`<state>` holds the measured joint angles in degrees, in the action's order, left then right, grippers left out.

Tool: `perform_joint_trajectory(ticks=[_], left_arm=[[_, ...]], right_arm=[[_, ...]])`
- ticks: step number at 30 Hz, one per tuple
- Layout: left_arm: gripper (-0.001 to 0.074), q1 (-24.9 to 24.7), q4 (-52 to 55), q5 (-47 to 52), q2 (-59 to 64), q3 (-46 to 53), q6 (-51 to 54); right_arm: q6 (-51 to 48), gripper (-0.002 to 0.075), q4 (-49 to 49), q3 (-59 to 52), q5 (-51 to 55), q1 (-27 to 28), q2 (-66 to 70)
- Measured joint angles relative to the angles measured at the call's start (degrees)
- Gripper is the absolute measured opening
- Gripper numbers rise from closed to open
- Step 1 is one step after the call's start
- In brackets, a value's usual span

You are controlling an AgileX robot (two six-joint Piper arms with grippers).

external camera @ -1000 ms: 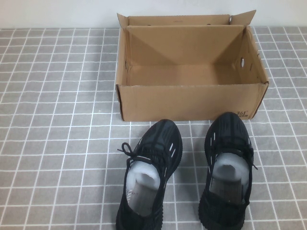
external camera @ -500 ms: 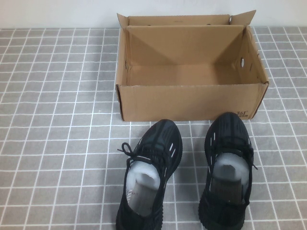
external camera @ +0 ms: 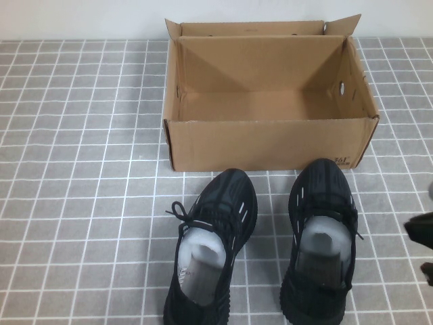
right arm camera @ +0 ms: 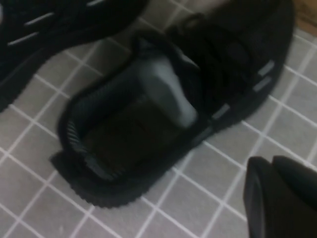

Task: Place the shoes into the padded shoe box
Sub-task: Pick up the shoe from the table

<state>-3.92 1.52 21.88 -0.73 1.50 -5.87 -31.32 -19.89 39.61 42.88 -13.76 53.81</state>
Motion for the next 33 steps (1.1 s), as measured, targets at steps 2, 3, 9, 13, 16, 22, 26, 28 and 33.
perform_joint_trajectory(ticks=[2, 3, 9, 13, 16, 22, 26, 28, 33], left_arm=[[-0.0004, 0.0, 0.0, 0.0, 0.0, 0.0, 0.0], [-0.0004, 0.0, 0.0, 0.0, 0.0, 0.0, 0.0], [-0.0004, 0.0, 0.0, 0.0, 0.0, 0.0, 0.0], [-0.0004, 0.0, 0.0, 0.0, 0.0, 0.0, 0.0], [-0.0004, 0.0, 0.0, 0.0, 0.0, 0.0, 0.0], [-0.0004, 0.0, 0.0, 0.0, 0.0, 0.0, 0.0], [-0.0004, 0.0, 0.0, 0.0, 0.0, 0.0, 0.0], [-0.0004, 0.0, 0.0, 0.0, 0.0, 0.0, 0.0], [-0.0004, 0.0, 0.0, 0.0, 0.0, 0.0, 0.0]], right_arm=[[-0.1, -0.0008, 0.0, 0.9, -0.5, -1.7, 0.8], [-0.3, -0.0008, 0.1, 1.3, -0.7, -2.3, 0.9], [-3.2, -0.0008, 1.8, 4.3, 0.8, -6.3, 3.4], [-3.9, 0.0005, 4.0, 6.9, 3.6, -9.4, 6.4], [-4.1, 0.0064, 6.0, 8.8, 4.0, -11.6, 8.9], [-4.1, 0.0291, 9.9, 12.4, 3.9, -13.6, 13.9], [-4.9, 0.0337, 11.0, 13.0, 1.0, -13.6, 17.5], [-5.5, 0.0343, 11.0, 13.1, -0.4, -13.6, 19.1], [-5.9, 0.0347, 11.1, 13.1, -3.9, -13.6, 23.0]])
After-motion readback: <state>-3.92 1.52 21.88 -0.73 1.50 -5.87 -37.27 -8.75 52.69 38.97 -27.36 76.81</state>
